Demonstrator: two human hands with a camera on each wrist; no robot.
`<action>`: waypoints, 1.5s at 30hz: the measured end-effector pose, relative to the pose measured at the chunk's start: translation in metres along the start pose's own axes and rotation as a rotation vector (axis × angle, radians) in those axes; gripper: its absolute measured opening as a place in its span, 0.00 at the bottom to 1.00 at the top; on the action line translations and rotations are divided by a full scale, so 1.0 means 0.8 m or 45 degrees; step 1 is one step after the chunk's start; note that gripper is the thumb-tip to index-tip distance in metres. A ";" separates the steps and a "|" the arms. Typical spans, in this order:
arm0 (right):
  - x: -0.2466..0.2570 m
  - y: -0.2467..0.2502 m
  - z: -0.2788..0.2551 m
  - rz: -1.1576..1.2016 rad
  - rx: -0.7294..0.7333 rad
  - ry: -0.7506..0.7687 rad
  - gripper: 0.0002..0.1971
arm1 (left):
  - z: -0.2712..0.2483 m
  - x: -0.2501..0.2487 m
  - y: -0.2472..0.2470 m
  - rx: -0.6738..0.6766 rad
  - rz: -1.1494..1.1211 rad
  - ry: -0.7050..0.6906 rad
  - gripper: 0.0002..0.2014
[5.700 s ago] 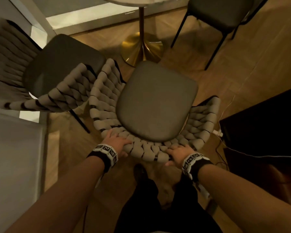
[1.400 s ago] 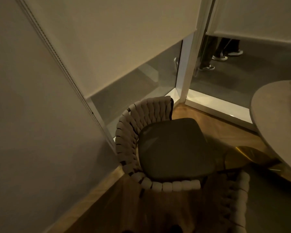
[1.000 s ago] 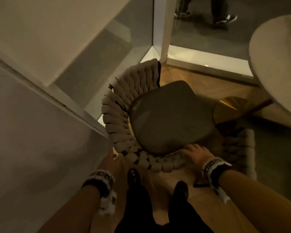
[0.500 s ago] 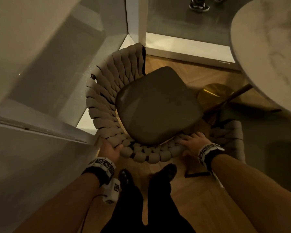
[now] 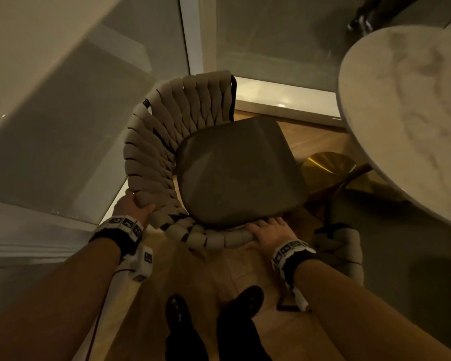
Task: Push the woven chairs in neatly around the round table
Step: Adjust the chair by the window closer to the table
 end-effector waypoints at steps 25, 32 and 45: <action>-0.058 0.034 0.047 0.370 0.061 -0.198 0.32 | -0.067 -0.140 -0.106 0.486 1.108 -1.055 0.25; -0.073 0.060 0.092 0.513 0.018 -0.363 0.32 | 0.012 -0.202 -0.107 0.432 1.093 -1.178 0.36; -0.135 0.099 0.122 0.636 0.015 -0.502 0.28 | 0.063 -0.297 -0.139 0.469 1.114 -1.370 0.32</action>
Point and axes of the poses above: each hand's wrist, its own z-axis towards the middle knuckle, its own y-axis out of the back of the hand, x = y × z, the point moved 8 cm from there along z, towards the middle knuckle, and after that the axes turned 10 degrees about -x, right-handed, at the moved point
